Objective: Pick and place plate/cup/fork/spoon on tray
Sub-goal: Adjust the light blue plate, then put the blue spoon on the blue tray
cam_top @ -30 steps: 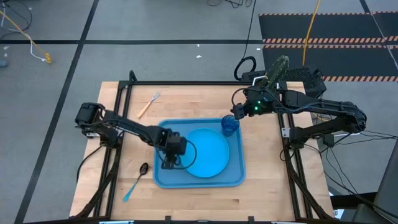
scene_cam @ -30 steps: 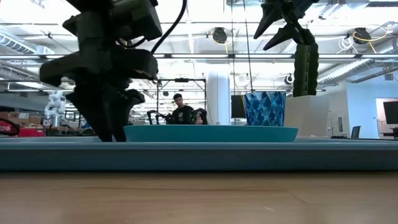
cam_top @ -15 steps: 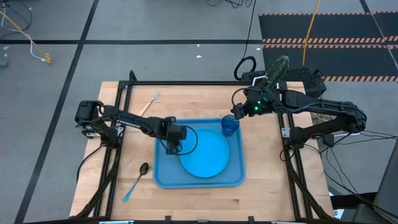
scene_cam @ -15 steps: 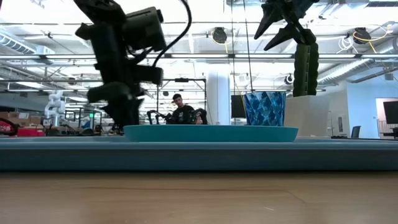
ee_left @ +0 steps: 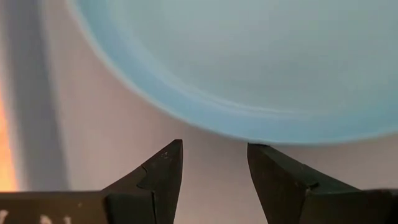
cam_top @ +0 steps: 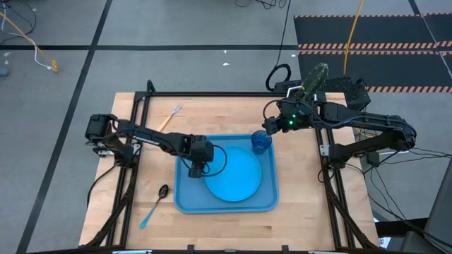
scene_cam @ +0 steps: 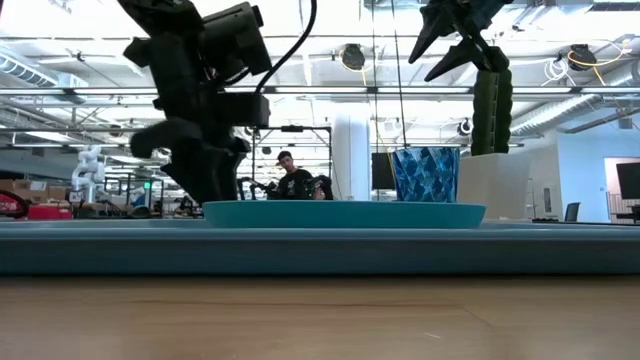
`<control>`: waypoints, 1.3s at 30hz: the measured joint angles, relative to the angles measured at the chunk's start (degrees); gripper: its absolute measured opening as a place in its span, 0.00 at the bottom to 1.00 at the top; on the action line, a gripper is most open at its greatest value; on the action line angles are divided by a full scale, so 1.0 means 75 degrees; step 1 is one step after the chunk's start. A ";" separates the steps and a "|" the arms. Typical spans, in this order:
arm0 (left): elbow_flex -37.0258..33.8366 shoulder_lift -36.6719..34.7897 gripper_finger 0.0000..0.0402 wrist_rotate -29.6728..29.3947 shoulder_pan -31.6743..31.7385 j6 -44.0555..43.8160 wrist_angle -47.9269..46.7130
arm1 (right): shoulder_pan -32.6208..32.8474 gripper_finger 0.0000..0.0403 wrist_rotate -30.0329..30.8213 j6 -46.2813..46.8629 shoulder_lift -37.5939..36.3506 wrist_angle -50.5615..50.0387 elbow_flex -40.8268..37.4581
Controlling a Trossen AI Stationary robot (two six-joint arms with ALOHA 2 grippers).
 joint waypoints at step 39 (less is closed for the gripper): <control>0.0262 -0.2279 0.46 0.1352 -0.2305 -0.8758 -0.5659 | 0.0000 0.41 -0.0235 -0.0949 -0.0003 0.0003 0.0000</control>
